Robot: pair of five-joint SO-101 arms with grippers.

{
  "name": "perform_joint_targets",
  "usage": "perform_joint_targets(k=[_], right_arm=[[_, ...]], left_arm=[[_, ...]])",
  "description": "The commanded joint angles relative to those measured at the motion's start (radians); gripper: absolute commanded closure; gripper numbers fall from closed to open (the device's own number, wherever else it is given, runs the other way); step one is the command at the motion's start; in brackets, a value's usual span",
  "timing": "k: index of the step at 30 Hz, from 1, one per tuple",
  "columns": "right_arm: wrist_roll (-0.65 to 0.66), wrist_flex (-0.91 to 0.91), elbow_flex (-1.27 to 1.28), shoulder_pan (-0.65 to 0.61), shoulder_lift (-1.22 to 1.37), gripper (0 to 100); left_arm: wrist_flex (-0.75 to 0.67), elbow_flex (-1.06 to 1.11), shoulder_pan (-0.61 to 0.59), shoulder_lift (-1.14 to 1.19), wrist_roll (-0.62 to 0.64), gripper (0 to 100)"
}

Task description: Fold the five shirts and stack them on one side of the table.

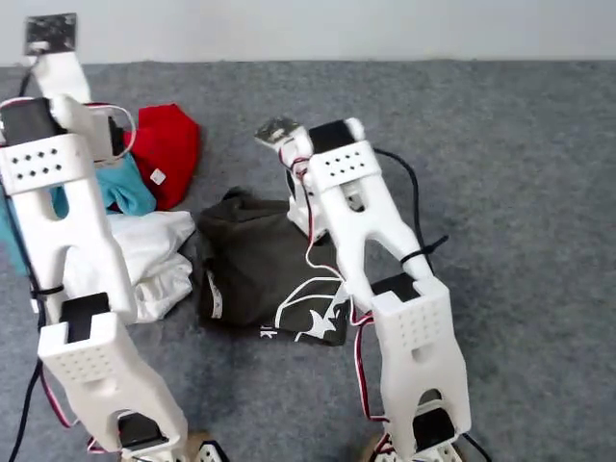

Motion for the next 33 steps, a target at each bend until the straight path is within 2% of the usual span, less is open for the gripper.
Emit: perform_joint_targets(k=[1,11,17,23,27,33], right_arm=[[-0.035,0.035,-0.038,-0.005,0.025,69.3],[-0.040,-0.096,-0.041,-0.024,0.208,70.1],[-0.032,-0.113,-0.041,-0.022,0.249,88.1],[0.051,-0.111,-0.041,-0.002,0.243,99.2],[0.052,-0.114,-0.043,0.054,0.240,98.9],[0.046,-0.143,-0.043,0.213,0.239,98.9]], left_arm=[[0.011,0.004,0.021,-0.049,0.005,91],[0.015,0.004,0.020,-0.049,0.005,91],[0.017,0.005,0.018,-0.048,0.005,91],[0.017,0.005,0.017,-0.048,0.005,91],[0.017,0.005,0.014,-0.048,0.005,91],[0.017,0.005,0.018,-0.048,0.005,91]])
